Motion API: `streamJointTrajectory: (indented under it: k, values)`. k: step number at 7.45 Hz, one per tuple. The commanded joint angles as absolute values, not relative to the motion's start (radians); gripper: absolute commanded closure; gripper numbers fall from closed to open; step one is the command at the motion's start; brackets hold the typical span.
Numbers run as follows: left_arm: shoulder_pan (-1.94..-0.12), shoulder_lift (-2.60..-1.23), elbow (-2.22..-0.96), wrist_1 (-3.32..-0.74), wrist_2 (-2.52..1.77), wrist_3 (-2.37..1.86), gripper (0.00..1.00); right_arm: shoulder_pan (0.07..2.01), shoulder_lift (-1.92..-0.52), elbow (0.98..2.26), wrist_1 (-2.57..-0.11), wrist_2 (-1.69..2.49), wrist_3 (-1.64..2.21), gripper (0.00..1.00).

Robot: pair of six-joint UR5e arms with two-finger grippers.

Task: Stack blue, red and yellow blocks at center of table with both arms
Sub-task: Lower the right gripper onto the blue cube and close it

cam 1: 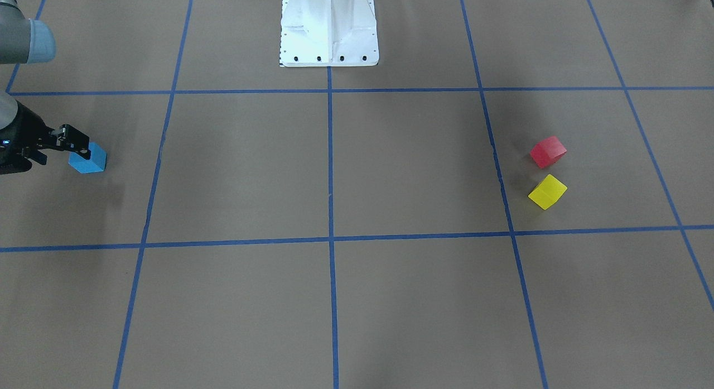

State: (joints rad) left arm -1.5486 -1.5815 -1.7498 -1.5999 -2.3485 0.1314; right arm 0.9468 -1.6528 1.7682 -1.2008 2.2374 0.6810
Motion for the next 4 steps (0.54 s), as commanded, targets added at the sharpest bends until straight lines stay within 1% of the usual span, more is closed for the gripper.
streamJointTrajectory:
  k: [1,2,3,4]
  values:
    - [-1.548,-1.582,-1.750,-1.603,-2.349,0.132,0.00,0.896,-1.652,1.750,-1.201,2.220,0.678,0.01]
    - [-1.549,-1.582,-1.746,-1.620,-2.349,0.130,0.00,0.888,-1.652,1.738,-1.201,2.215,0.672,0.01]
    - [-1.548,-1.582,-1.744,-1.621,-2.349,0.130,0.00,0.888,-1.654,1.738,-1.203,2.215,0.670,0.03]
    - [-1.549,-1.582,-1.743,-1.621,-2.349,0.130,0.00,0.888,-1.648,1.738,-1.207,2.215,0.681,0.48]
